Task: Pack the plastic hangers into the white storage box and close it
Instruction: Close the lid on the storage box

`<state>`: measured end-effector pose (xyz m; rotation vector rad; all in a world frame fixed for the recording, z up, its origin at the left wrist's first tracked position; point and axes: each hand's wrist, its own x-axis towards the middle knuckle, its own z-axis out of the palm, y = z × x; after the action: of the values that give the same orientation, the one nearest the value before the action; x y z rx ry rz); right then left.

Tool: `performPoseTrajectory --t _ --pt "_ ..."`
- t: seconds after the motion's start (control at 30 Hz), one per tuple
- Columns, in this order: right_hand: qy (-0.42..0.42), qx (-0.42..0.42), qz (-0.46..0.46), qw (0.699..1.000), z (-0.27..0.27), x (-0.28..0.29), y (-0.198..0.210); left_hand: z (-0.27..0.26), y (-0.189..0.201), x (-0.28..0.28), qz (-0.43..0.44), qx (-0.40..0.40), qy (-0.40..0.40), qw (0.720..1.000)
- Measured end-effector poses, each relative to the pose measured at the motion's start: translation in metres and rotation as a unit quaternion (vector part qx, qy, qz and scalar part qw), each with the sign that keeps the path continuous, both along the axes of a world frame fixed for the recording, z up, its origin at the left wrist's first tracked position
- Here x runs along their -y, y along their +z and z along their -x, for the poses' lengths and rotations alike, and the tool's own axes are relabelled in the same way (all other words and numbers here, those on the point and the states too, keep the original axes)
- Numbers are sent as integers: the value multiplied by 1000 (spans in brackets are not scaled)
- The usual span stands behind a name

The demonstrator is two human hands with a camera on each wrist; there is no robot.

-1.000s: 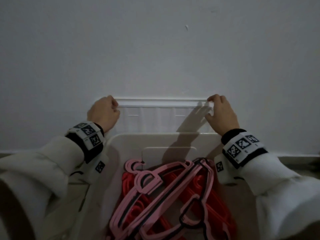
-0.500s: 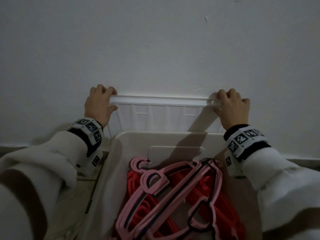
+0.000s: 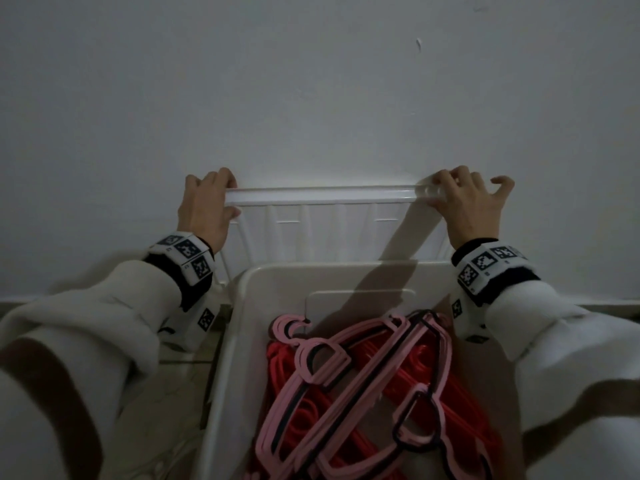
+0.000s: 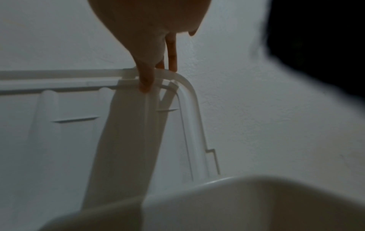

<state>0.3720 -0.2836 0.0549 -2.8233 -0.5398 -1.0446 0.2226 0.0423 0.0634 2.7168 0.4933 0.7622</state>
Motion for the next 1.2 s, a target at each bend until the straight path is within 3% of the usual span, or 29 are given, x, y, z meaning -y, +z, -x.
performPoseTrajectory --t 0.17,0.43,0.8,1.0,1.2 --pt "-17 1 -23 1000 0 -2 12 6 18 0 -8 45 -11 999" --pt "3 39 -63 997 8 4 70 18 73 8 -10 118 -10 993" --pt "18 140 -57 988 71 56 131 73 127 50 -54 192 -33 979" --pt "-7 168 -24 985 110 96 113 101 101 77 -111 201 -61 971" --pt "-4 131 -12 991 150 127 40 140 46 99 -167 204 -68 962"
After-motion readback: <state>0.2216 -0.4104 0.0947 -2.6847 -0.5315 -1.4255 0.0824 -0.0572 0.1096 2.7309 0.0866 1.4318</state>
